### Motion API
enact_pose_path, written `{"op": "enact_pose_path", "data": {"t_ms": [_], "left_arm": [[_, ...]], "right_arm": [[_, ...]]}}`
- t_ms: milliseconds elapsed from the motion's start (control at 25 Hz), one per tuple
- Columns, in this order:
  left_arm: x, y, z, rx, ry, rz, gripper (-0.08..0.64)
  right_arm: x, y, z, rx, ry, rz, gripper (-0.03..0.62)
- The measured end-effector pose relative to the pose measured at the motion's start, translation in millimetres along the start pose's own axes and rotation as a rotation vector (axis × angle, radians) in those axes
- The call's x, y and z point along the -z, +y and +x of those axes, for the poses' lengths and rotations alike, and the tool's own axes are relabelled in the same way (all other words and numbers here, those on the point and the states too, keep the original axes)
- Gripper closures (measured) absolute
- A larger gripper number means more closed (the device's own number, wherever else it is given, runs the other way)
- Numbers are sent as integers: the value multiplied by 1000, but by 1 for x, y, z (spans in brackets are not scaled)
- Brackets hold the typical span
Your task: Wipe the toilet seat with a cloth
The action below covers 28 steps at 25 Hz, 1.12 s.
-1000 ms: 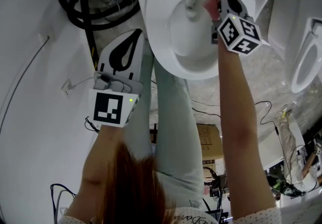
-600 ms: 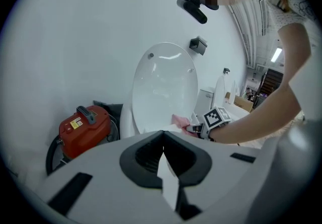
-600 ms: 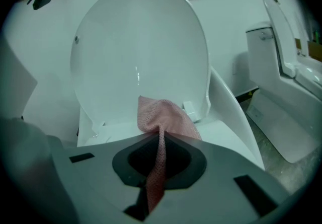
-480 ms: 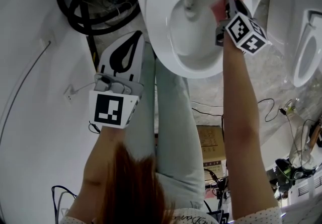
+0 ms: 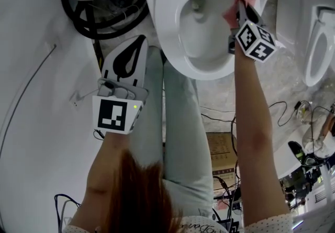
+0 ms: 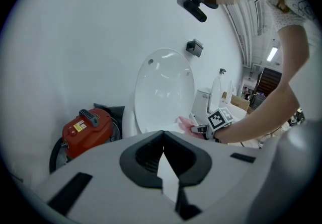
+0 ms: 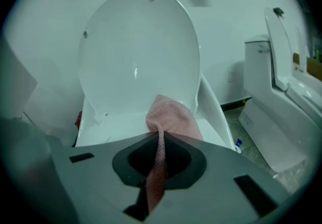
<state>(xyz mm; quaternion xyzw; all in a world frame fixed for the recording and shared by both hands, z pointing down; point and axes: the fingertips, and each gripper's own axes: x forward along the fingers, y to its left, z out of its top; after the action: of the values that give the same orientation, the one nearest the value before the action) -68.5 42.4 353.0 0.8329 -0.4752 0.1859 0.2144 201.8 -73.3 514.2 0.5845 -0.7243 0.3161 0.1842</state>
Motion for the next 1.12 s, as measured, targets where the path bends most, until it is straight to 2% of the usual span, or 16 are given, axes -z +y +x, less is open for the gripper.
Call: {"op": "enact_pose_path", "data": {"t_ms": [80, 160, 400, 480, 680, 840, 1000, 1120], "left_arm": [[-4, 3, -5, 2, -6, 7, 558], [-9, 5, -11, 3, -18, 16, 558], [-44, 11, -42, 21, -59, 42, 558], [-64, 12, -55, 31, -70, 60, 558], [-127, 15, -86, 44, -126, 108, 558], [-173, 11, -108, 63, -166, 153, 558], [-212, 4, -126, 85, -230, 203, 558], [-236, -7, -142, 110, -255, 232, 558]], "right_arm": [[-2, 9, -16, -27, -15, -71, 569], [-8, 20, -37, -54, -51, -102, 569], [-47, 61, -119, -84, -188, -64, 569], [-65, 78, -148, -82, -214, -92, 569], [-124, 130, -219, -88, -292, -291, 569], [-175, 164, -272, -84, -385, -333, 569], [-210, 189, -315, -39, -425, -404, 569], [-231, 205, -350, -44, -471, -367, 569]]}}
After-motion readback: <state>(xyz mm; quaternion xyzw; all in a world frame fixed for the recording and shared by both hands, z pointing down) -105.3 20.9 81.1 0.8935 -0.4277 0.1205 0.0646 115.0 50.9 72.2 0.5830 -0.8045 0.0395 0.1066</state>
